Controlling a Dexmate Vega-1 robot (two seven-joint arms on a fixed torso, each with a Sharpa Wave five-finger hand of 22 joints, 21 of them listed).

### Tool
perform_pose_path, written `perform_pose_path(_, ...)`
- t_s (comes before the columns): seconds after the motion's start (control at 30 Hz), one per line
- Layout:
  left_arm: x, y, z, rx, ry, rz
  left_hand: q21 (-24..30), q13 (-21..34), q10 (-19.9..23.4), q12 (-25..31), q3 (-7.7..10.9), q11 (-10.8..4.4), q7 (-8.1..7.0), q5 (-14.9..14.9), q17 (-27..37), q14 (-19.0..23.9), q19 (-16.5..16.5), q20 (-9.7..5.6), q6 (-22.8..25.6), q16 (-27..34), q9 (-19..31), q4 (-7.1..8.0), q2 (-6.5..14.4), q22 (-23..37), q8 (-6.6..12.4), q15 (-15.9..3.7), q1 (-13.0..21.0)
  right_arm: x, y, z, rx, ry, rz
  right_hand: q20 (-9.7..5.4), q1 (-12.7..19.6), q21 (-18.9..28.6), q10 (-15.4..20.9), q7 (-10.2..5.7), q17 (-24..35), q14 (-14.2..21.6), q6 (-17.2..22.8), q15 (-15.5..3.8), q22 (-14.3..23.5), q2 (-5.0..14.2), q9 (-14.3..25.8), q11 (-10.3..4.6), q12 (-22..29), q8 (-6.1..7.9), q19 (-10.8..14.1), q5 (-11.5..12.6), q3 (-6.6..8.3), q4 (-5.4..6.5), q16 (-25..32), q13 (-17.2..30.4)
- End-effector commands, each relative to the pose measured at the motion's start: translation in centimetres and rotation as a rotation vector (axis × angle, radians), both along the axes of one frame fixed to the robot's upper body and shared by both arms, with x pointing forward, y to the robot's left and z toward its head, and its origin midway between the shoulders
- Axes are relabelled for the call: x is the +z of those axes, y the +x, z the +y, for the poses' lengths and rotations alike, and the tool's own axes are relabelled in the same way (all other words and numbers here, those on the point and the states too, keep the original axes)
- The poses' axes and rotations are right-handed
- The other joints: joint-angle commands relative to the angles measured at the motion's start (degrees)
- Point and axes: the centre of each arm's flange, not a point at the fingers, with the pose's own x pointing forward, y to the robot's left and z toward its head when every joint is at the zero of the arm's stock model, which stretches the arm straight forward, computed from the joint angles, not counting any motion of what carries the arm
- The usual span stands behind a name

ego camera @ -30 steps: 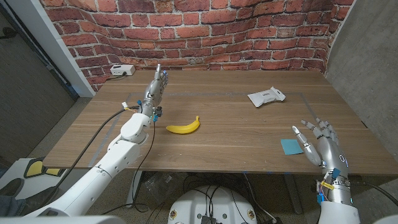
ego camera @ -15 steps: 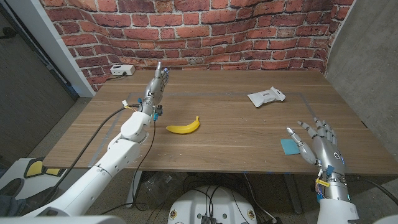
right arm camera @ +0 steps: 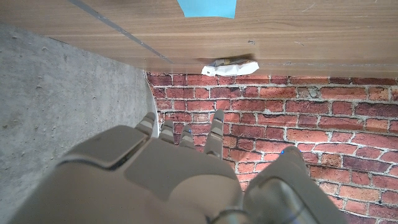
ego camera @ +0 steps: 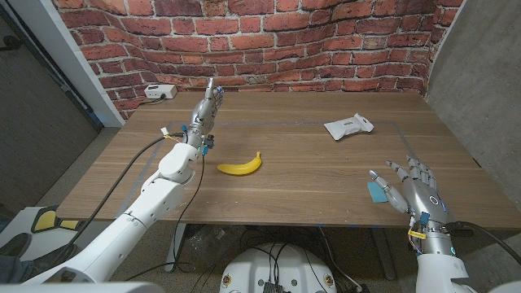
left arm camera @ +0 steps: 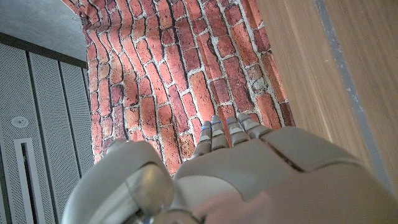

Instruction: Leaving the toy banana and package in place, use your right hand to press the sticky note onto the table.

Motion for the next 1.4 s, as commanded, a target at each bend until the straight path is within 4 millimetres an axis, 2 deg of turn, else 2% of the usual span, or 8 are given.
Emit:
perform_pose_path(0.03,0.3,-0.1,0.2,0.009,0.007,-0.001,-0.1,0.2,0.6,-0.2,-0.31,-0.15,-0.04,-0.3,0.2,0.3,0.1,-0.05,0.7,-0.1,0.2,0.0,0.1,0.2,0.38,0.19,-0.4,-0.2,0.7,-0.4,-0.026,-0.036,0.067,-0.4,-0.3,0.3,-0.5,0.31,0.1,-6.3,-0.1,-0.28,0.2,0.29,0.1,-0.06,0.3,0.03,-11.8,-0.1,0.11,0.44,0.4,0.3)
perform_pose_path(0.23,0.4,-0.2,0.1,0.009,0.022,0.002,-0.1,0.2,0.7,-0.2,-0.35,-0.12,-0.04,-0.4,0.2,0.3,0.1,-0.16,1.0,-0.1,0.2,0.01,0.1,0.2,0.38,0.12,-0.4,-0.4,1.3,-0.8,-0.038,-0.045,0.091,-0.42,-0.3,0.6,-0.6,0.91,0.1,-6.0,-1.0,-0.28,0.2,0.45,0.1,0.11,0.5,-0.07,-11.3,-0.2,0.14,0.47,0.5,0.3)
perform_pose_path(0.67,0.1,-0.4,0.3,0.016,0.009,0.004,-0.2,0.2,0.8,-0.4,-0.44,-0.11,-0.06,-0.4,0.2,0.3,0.1,-0.18,1.1,-0.2,0.2,0.04,0.2,0.2,0.25,0.1,-0.4,-1.3,2.3,-1.7,-0.058,-0.039,0.148,-0.61,-0.3,1.0,-0.4,0.43,0.1,-5.6,-1.0,-0.27,0.2,0.63,0.1,0.13,0.7,0.26,-10.6,-0.3,0.15,0.51,0.7,0.3)
perform_pose_path(0.93,0.4,-0.5,0.3,0.022,0.021,0.002,-0.2,0.2,1.1,-0.4,-0.52,-0.56,-0.43,-0.5,0.2,0.3,0.1,-0.18,1.4,-0.2,0.2,0.06,0.2,0.2,0.2,-0.08,-0.4,-1.2,3.2,-1.9,-0.063,-0.033,0.2,-0.65,-0.3,1.4,0.2,0.42,0.1,-5.2,-1.1,-0.22,0.2,0.82,0.1,0.22,1.1,0.4,-9.6,-0.3,0.18,0.55,0.9,0.3)
perform_pose_path(1.4,0.4,-0.6,0.6,0.036,0.02,0.01,-0.2,0.2,1.1,-0.5,-0.61,-0.62,-0.58,-0.5,0.2,0.3,0.1,-0.31,1.6,-0.3,0.2,0.07,0.3,0.2,0.03,-0.16,-0.3,-2.0,5.0,-1.9,-0.06,-0.022,0.237,-0.61,-0.2,1.5,0.0,0.24,0.1,-5.1,-1.6,-0.23,0.2,1.02,0.1,0.27,1.1,0.39,-9.3,-0.4,0.23,0.56,0.9,0.3)
